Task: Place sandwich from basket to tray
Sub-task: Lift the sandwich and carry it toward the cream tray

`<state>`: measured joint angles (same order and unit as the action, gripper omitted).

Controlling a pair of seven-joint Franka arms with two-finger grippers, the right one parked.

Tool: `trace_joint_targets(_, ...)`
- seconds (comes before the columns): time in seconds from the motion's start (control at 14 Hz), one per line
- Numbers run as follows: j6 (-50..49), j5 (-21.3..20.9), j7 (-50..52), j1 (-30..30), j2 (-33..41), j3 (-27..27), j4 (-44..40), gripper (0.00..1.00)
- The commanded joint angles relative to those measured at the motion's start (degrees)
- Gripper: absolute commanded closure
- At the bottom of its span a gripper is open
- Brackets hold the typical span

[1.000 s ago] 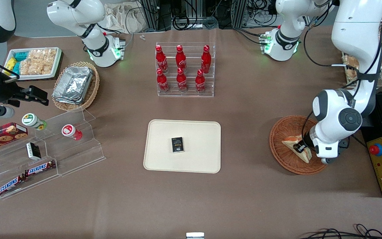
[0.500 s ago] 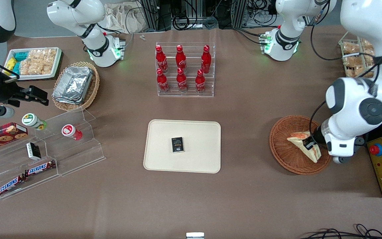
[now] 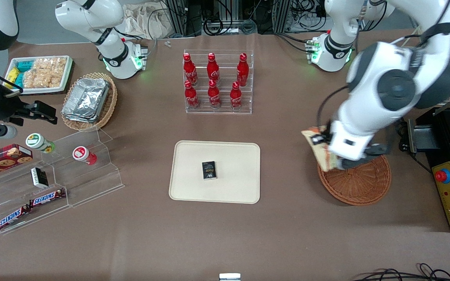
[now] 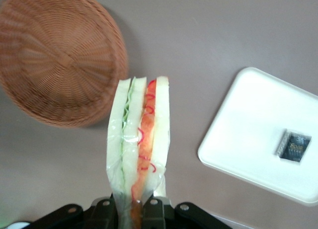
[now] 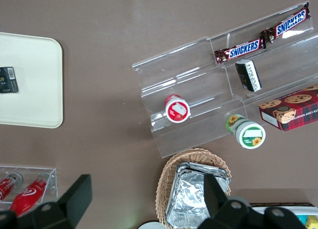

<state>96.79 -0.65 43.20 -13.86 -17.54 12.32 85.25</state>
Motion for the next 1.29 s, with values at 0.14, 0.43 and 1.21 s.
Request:
trace_joint_targets(0.14,7.4,-0.9,0.5,-10.3,-11.9,-0.6,-1.9,1.00)
trace_joint_targets(0.43,15.2,-2.0,0.4,-11.6,-18.9,-0.5,-2.3,1.00)
trace_joint_targets(1.21,24.7,-12.5,3.9,-16.1,-28.7,-0.8,-6.9,0.39)
